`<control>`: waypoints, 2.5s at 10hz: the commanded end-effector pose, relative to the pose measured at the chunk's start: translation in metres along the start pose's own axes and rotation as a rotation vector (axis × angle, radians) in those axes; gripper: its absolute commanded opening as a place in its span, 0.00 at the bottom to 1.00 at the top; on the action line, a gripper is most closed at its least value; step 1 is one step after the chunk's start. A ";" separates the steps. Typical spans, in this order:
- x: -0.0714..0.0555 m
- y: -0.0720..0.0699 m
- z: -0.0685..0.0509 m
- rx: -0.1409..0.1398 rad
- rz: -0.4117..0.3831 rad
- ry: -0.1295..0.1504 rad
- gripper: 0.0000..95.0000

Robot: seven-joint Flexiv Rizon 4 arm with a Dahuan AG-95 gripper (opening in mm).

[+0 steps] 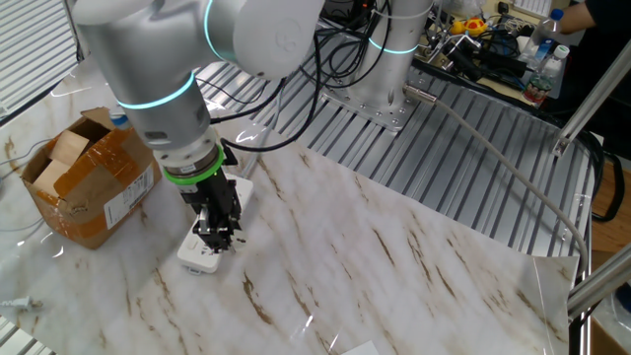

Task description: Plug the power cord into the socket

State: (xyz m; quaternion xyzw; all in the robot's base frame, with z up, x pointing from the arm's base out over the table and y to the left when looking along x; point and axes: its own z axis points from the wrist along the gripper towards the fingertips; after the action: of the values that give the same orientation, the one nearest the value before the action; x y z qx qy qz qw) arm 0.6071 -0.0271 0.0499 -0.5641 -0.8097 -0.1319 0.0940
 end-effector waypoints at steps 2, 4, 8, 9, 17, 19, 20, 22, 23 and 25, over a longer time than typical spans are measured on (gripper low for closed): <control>0.005 0.000 -0.002 -0.001 0.047 0.001 0.00; 0.006 0.001 -0.005 -0.002 0.053 0.004 0.00; 0.003 0.005 -0.011 0.044 0.021 0.024 0.00; 0.001 0.005 -0.013 0.048 0.013 0.032 0.00; -0.014 0.005 -0.019 0.090 -0.043 0.054 0.00; -0.016 0.005 -0.020 0.093 -0.053 0.048 0.00; -0.018 0.005 -0.020 0.092 -0.058 0.050 0.00; -0.021 0.004 -0.020 0.088 -0.060 0.057 0.00; -0.022 0.004 -0.020 0.083 -0.052 0.058 0.00; -0.024 0.004 -0.020 0.082 -0.052 0.053 0.00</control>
State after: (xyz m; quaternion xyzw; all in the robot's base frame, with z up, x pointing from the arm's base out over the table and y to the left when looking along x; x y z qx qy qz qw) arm 0.6208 -0.0538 0.0606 -0.5348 -0.8260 -0.1154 0.1355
